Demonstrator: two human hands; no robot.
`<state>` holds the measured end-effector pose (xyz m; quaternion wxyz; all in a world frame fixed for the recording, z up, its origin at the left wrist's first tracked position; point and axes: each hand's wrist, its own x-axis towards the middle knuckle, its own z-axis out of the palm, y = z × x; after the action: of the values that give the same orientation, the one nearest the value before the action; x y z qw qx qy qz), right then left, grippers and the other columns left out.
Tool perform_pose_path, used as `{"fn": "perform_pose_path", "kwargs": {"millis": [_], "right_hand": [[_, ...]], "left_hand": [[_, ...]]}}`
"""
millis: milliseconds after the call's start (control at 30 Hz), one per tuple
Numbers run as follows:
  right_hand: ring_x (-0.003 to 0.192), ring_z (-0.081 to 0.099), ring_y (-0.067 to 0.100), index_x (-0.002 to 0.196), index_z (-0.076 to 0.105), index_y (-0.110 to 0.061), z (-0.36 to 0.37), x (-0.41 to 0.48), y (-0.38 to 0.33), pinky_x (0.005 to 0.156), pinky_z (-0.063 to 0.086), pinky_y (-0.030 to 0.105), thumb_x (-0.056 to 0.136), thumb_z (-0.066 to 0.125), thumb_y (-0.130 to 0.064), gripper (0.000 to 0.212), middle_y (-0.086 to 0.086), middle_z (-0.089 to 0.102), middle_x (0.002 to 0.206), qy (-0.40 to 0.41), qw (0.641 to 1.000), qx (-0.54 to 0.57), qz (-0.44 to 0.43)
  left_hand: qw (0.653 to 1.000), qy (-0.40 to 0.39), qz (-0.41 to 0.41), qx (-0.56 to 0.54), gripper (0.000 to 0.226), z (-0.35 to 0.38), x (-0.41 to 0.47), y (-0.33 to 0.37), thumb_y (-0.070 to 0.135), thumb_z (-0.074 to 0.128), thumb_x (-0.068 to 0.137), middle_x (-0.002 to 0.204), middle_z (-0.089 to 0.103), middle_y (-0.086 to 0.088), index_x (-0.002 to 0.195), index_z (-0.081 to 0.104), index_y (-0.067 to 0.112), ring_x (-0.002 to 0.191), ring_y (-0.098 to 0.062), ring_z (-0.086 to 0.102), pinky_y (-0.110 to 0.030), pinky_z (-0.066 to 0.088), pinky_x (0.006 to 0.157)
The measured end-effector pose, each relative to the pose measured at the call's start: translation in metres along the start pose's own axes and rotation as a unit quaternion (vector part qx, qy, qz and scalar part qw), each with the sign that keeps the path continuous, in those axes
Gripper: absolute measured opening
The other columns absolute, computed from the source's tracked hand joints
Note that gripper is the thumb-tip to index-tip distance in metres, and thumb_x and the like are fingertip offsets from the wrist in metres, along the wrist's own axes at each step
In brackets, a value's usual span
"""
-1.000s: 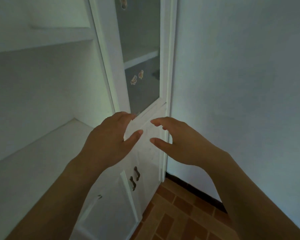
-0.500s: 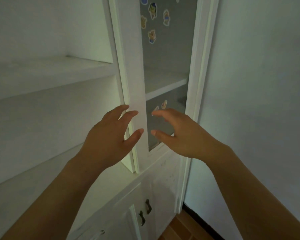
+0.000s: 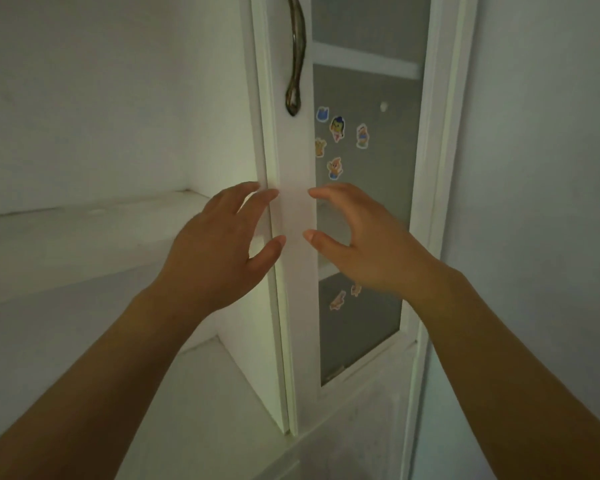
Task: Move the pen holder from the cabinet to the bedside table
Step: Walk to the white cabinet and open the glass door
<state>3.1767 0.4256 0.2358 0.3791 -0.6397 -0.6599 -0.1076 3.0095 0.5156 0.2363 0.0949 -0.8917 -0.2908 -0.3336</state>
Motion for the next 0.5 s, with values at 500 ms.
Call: {"fn": "perform_pose_path", "kwargs": {"millis": [500], "right_hand": [[0.111,0.033,-0.005,0.141,0.026,-0.028,-0.031,0.074,-0.008,0.088,0.032,0.020,0.088,0.055,-0.038,0.061,-0.009,0.038,0.143,0.129,0.990,0.047,-0.040]], "left_hand": [[0.996,0.086,-0.001,0.014,0.072,-0.038,0.061,-0.011,0.057,0.031,0.082,0.154,0.020,0.003,0.145,0.013,0.027,0.139,-0.017,0.023,-0.038,0.030,0.107]]}}
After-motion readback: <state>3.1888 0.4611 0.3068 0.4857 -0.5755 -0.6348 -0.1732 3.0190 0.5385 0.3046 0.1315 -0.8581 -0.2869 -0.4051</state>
